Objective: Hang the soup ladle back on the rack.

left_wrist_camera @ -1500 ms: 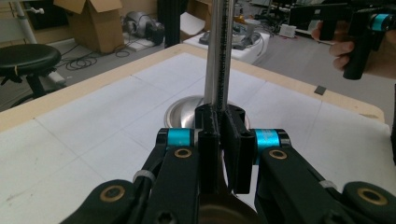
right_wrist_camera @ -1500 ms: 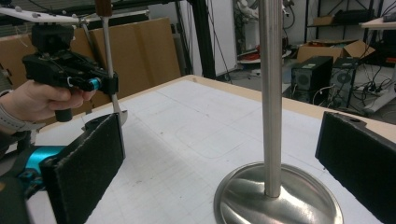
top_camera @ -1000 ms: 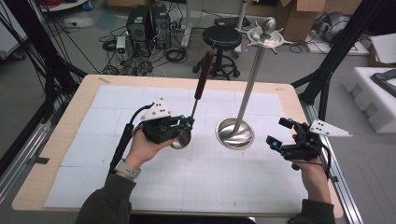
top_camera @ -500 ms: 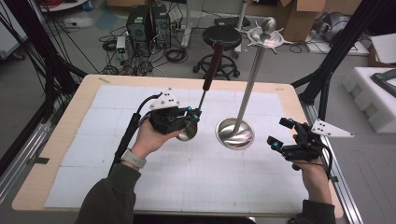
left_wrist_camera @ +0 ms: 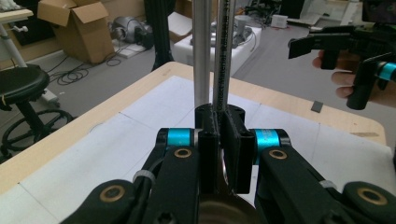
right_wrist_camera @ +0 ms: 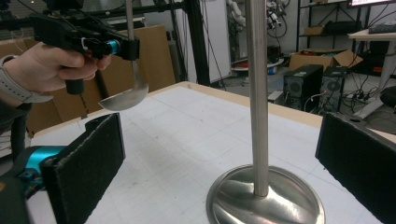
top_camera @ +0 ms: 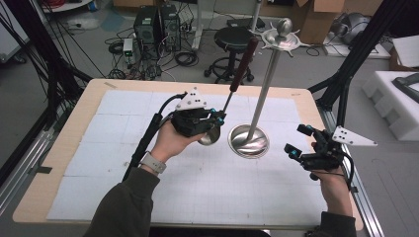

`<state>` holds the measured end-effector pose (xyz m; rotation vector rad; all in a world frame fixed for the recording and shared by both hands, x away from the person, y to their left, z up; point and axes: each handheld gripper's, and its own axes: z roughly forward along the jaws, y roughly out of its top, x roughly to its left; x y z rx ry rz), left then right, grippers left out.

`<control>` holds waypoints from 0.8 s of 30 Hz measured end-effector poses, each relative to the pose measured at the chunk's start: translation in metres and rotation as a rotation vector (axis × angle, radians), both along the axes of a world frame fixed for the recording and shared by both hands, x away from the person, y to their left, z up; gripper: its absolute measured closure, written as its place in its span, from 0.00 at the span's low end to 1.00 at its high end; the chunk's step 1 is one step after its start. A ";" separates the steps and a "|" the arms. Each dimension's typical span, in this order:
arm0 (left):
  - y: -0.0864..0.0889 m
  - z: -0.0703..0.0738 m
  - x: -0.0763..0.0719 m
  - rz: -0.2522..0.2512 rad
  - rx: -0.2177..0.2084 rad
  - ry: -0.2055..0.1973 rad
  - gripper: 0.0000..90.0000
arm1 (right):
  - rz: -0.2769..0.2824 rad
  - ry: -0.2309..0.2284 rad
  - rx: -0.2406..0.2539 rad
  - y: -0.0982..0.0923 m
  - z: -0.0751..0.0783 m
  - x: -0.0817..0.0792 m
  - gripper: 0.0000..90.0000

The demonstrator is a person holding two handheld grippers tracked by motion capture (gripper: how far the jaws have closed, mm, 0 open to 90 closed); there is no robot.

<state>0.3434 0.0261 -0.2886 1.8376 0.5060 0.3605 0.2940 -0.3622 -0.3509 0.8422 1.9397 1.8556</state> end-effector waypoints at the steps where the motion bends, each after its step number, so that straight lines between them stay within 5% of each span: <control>1: -0.001 0.000 0.001 0.004 0.001 0.003 0.94 | 0.000 0.001 0.000 0.000 0.000 0.000 0.00; 8: -0.004 0.001 0.001 -0.001 -0.044 0.008 0.94 | -0.003 -0.004 0.005 -0.001 0.000 -0.001 0.00; 24: -0.014 -0.001 0.002 0.008 0.002 0.001 0.94 | -0.001 -0.001 0.007 -0.002 -0.001 -0.001 0.00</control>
